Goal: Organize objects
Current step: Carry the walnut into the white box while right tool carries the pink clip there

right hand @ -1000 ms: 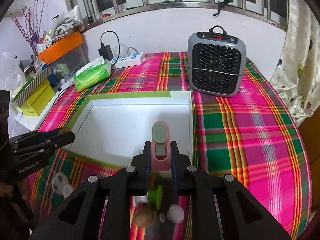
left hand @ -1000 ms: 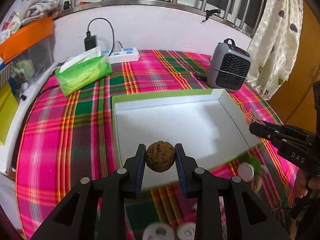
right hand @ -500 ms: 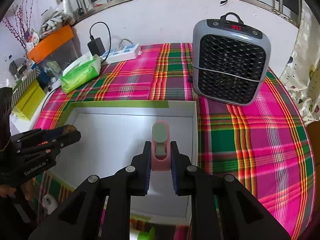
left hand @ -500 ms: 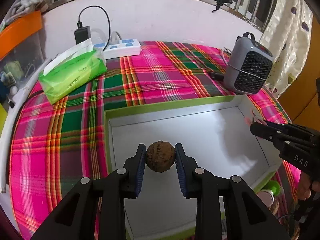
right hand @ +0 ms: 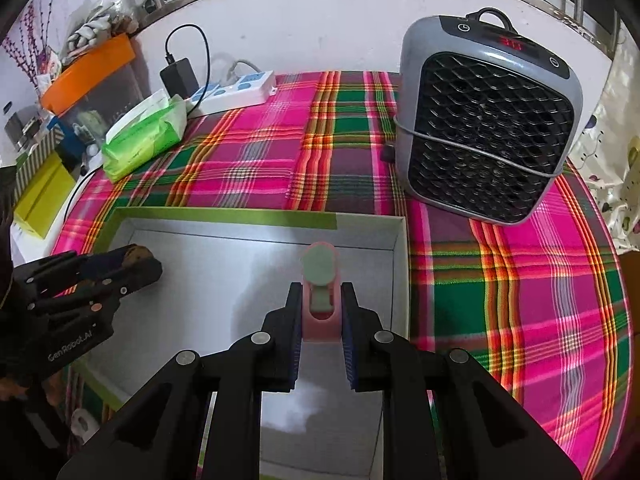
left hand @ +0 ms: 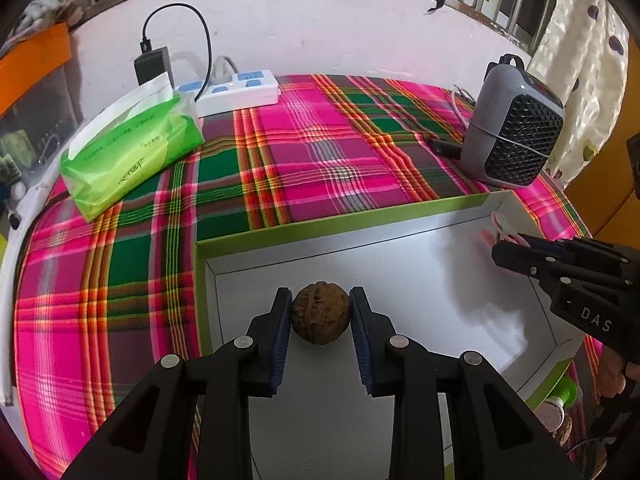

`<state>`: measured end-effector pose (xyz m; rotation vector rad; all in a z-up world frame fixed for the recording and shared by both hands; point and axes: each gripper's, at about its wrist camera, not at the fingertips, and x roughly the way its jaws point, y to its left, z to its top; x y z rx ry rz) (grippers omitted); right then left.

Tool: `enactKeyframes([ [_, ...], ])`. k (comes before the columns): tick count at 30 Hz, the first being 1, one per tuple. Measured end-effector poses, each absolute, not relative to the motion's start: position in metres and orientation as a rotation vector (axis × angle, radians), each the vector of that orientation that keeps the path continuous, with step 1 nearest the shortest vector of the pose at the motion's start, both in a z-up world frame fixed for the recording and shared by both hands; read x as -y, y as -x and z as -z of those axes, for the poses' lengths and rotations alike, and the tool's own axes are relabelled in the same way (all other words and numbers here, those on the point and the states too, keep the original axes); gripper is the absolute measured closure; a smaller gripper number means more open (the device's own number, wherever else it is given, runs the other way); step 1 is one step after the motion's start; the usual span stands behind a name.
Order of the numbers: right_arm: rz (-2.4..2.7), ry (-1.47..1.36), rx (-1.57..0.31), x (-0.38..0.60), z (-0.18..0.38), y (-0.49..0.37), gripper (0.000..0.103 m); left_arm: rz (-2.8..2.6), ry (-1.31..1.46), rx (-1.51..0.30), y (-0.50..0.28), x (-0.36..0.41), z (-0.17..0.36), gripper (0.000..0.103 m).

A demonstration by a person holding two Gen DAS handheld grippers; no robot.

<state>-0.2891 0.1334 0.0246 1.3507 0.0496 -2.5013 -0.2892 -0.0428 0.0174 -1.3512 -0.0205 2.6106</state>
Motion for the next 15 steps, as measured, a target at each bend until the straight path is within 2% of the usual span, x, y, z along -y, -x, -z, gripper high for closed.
enactKeyframes([
  [15, 2.496, -1.377, -0.045, -0.1326, -0.0195, 0.2982, 0.085, -2.625, 1.352, -0.036, 0.2924, 0.0379, -0.0161, 0.076],
])
